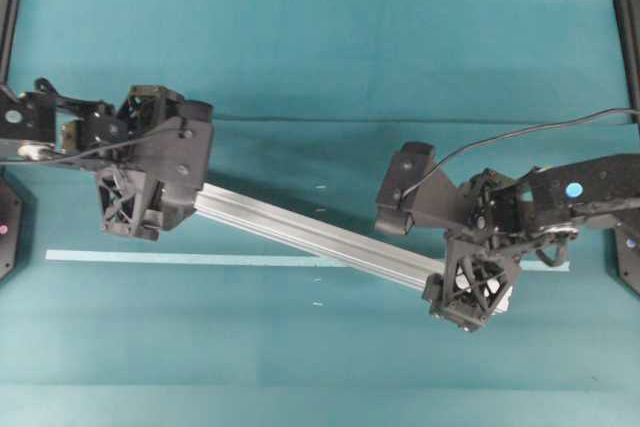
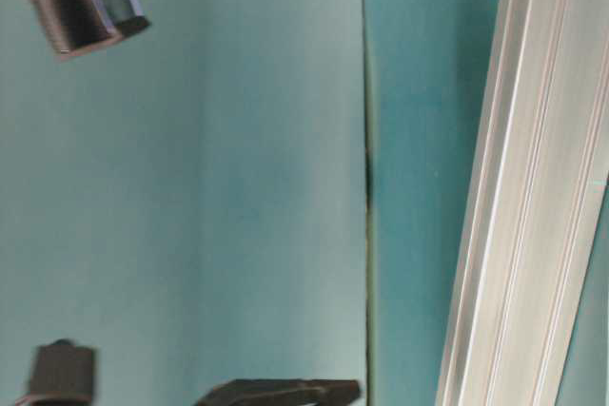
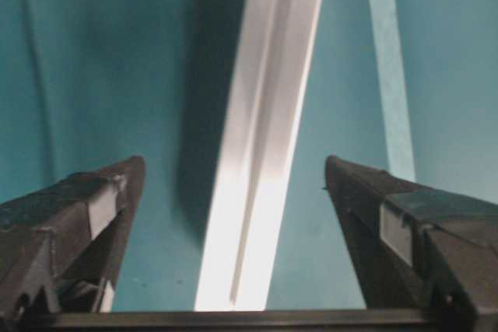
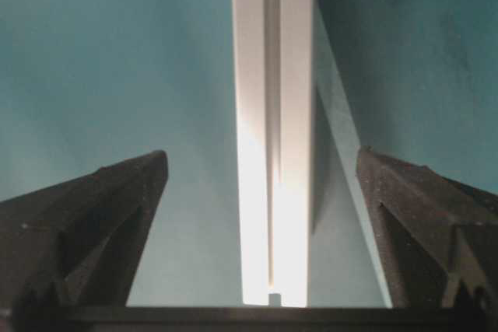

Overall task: Lift the metal rail with both hands.
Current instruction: 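Close both grippers around the rail ends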

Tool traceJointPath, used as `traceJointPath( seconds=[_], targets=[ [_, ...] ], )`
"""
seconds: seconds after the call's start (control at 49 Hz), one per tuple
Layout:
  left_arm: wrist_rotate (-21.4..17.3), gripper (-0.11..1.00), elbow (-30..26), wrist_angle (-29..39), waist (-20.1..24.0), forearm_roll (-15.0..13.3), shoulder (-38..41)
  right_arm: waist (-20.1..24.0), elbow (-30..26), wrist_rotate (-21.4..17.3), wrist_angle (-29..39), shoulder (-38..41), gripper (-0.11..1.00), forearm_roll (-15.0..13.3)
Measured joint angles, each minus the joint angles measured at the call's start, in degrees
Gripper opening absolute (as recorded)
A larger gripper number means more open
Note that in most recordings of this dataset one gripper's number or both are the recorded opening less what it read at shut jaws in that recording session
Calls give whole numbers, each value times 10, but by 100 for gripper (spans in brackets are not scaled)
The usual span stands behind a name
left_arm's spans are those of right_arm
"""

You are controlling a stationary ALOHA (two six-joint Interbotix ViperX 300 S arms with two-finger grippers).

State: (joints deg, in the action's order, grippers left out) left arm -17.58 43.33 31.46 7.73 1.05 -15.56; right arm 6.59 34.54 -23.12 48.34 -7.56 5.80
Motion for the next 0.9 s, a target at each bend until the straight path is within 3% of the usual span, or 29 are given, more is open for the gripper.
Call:
traceJointPath(
  seconds=[0.898],
  targets=[
    [13, 96, -11, -8, 16, 0, 118, 8, 66, 5, -97, 61, 99, -9]
  ],
)
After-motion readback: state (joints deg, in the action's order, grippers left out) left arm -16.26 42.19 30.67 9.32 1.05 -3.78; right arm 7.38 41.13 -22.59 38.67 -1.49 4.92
